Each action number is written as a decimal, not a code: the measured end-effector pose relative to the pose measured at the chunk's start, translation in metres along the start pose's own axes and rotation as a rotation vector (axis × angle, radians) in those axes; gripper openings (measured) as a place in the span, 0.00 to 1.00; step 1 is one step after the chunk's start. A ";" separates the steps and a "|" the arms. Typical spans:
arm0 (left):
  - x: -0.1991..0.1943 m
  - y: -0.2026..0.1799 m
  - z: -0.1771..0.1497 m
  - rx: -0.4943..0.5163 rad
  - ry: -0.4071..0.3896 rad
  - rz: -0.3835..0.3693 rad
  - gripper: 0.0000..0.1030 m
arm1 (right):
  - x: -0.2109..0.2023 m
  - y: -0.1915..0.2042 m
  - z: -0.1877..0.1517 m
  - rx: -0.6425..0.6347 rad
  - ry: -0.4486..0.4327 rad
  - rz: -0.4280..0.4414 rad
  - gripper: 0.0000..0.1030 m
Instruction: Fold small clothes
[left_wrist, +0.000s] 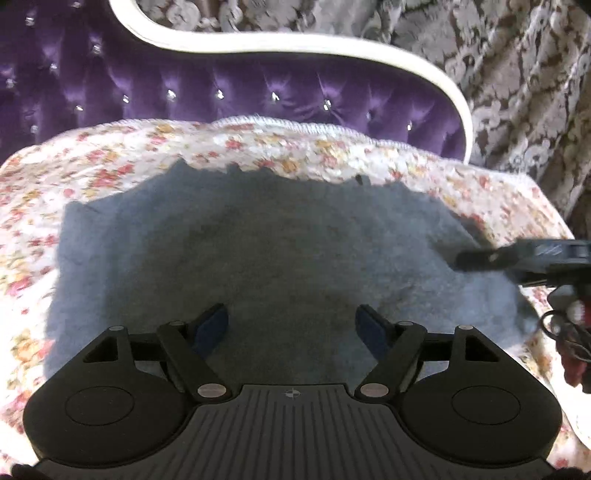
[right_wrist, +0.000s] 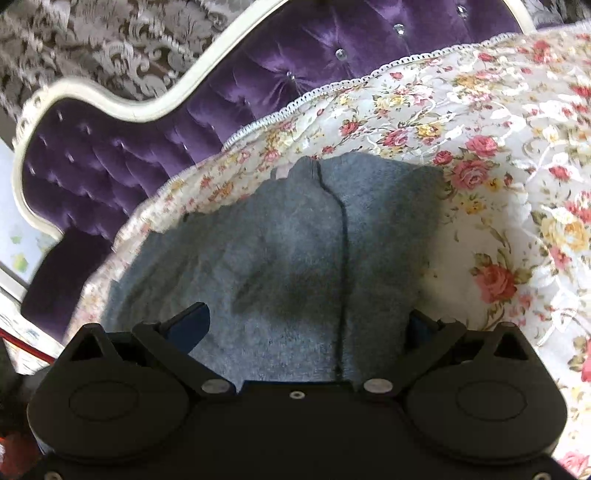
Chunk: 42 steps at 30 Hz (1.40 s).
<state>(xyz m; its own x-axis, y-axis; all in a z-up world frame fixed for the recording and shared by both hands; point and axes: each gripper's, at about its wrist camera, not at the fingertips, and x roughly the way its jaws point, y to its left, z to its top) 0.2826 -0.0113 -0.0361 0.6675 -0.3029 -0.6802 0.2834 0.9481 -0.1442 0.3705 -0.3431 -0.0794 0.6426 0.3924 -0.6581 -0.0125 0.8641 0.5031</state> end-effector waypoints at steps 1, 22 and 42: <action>-0.006 0.003 -0.004 0.002 -0.007 0.007 0.73 | 0.000 0.007 0.000 -0.038 0.010 -0.052 0.86; -0.073 0.088 -0.073 -0.188 -0.012 -0.007 0.73 | 0.009 0.157 0.022 -0.278 -0.057 -0.032 0.24; -0.085 0.109 -0.089 -0.244 -0.024 -0.037 0.73 | 0.114 0.296 -0.037 -0.623 0.091 0.033 0.43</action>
<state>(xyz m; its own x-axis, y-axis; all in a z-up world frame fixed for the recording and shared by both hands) 0.1953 0.1259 -0.0581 0.6770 -0.3370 -0.6543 0.1347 0.9307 -0.3400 0.4113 -0.0306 -0.0262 0.5665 0.4239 -0.7067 -0.4930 0.8615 0.1216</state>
